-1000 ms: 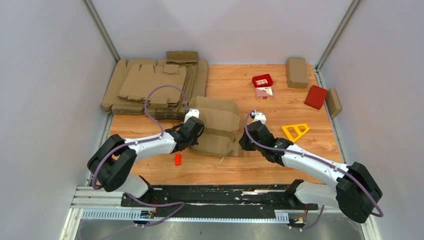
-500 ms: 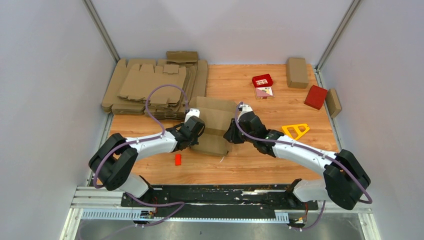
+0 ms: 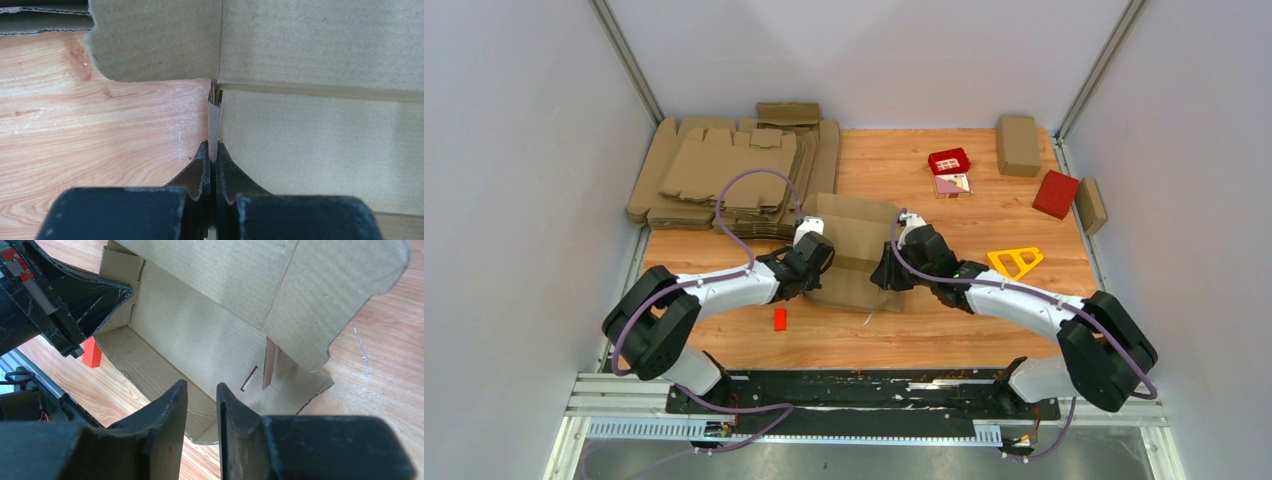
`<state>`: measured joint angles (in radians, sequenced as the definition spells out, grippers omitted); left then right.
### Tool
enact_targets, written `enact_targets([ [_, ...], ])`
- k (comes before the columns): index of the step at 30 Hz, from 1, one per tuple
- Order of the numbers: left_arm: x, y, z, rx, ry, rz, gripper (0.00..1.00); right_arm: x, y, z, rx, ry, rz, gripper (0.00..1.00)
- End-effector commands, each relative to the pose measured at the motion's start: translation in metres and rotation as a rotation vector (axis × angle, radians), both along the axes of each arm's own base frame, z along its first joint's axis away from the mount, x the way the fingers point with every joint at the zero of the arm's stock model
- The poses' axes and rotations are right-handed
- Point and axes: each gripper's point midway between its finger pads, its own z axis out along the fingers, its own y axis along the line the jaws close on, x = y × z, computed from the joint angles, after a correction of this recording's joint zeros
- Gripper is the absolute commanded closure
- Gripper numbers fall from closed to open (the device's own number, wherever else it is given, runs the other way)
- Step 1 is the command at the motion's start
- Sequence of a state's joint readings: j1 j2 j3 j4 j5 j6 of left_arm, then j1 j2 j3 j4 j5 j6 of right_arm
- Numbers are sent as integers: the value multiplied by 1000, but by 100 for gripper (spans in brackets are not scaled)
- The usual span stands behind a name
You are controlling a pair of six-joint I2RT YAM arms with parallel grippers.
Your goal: Fold the paper box
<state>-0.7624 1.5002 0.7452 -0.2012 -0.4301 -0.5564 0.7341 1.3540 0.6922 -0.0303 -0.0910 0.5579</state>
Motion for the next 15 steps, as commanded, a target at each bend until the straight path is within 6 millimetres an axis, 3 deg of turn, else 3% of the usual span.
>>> enact_targets([
  [1, 8, -4, 4, -13, -14, 31, 100, 8, 2, 21, 27, -72, 23, 67],
  [9, 6, -7, 1, -22, 1, 19, 100, -10, -53, 45, -6, -169, -46, 59],
  [15, 7, -5, 7, -86, 12, 20, 100, -12, -119, 15, -110, -116, -268, 66],
])
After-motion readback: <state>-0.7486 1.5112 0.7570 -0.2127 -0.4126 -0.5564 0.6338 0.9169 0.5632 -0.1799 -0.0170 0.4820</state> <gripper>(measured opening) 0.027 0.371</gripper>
